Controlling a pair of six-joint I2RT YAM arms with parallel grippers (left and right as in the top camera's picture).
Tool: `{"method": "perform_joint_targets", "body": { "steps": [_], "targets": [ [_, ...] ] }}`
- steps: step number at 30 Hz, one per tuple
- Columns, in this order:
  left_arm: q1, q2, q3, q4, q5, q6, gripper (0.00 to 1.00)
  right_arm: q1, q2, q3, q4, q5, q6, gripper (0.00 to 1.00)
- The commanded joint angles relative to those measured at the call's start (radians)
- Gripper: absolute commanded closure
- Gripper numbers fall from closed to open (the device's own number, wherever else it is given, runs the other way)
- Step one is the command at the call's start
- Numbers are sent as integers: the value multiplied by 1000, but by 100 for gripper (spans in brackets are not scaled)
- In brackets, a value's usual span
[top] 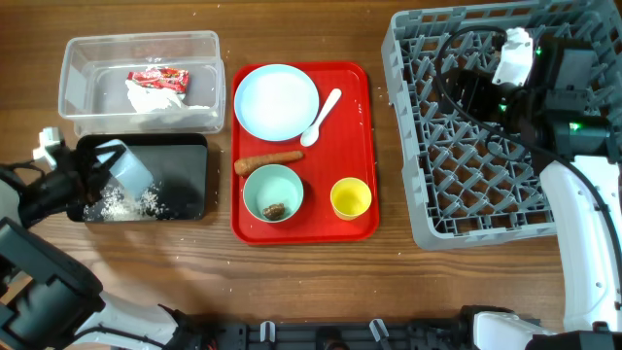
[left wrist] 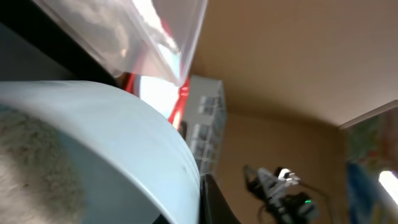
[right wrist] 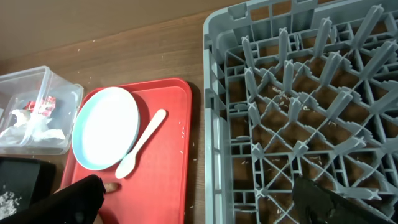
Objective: Sort waste into correct bins and load items into the dishwasher rack
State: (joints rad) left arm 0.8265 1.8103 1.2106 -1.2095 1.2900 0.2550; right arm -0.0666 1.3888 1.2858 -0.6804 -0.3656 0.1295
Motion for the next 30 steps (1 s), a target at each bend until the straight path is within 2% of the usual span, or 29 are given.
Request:
{"method": "perform_joint_targets", "body": {
  "steps": [1,3,5,7,12,13,14,16,17,20,21,23,27,29,30],
  "targets": [
    [45,8,-3,-6,148,-36,96,4,8,21,-7,5,4,0],
    [65,8,-3,-8,221,-37,96,4,8,21,-9,5,4,0],
    [69,8,-3,-7,288,-121,96,4,8,21,-16,5,4,0],
    [69,8,-3,13,287,-193,96,4,8,21,-21,5,3,0],
    [69,8,-3,35,287,-219,96,4,8,21,-21,5,3,0],
    [69,8,-3,92,286,-216,96,4,8,21,-22,5,5,0],
    [69,9,-3,150,284,-253,96,4,8,21,-21,5,4,0],
    [69,7,-3,122,286,-315,96,4,8,21,-23,5,4,0],
    [69,8,-3,174,287,-316,96,4,8,21,-23,5,4,0],
    [66,7,-3,146,280,-315,96,4,8,21,-22,5,4,0],
    [63,2,-3,103,279,-275,96,4,8,21,-24,5,4,0],
    [61,1,-3,66,169,-235,96,4,8,21,-27,5,3,0],
    [-26,-80,12,19,142,-135,96,4,8,21,-24,5,4,0],
    [-130,-179,73,35,28,-141,96,4,8,21,-28,3,4,0],
    [-193,-223,116,56,-55,-187,96,4,8,21,-29,1,5,0]
  ]
}}
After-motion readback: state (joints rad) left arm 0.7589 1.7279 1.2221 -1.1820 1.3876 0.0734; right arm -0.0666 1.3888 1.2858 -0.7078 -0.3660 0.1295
